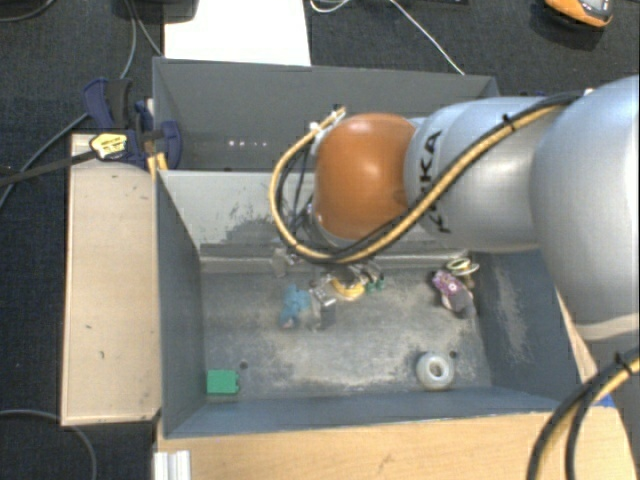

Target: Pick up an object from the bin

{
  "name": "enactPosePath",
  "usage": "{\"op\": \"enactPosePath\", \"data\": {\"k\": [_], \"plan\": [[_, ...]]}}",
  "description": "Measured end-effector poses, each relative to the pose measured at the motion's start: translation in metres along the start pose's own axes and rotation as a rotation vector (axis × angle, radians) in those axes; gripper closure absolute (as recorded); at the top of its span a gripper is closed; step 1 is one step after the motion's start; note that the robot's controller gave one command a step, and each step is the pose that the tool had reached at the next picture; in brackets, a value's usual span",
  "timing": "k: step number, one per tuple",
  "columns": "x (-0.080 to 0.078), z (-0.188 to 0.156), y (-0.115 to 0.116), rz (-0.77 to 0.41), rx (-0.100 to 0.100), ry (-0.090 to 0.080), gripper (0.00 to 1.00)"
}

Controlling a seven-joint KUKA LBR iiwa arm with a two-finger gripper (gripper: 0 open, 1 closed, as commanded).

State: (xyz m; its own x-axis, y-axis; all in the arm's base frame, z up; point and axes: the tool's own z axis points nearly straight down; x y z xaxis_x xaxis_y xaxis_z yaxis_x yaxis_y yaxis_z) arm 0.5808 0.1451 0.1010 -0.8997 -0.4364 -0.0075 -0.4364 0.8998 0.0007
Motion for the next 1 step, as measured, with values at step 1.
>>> {"op": "enactPosePath", "data": {"k": [1], "plan": [[0.0042,0.0316,-0.0004,-0.090,-0.001,0.005,0.00]]}}
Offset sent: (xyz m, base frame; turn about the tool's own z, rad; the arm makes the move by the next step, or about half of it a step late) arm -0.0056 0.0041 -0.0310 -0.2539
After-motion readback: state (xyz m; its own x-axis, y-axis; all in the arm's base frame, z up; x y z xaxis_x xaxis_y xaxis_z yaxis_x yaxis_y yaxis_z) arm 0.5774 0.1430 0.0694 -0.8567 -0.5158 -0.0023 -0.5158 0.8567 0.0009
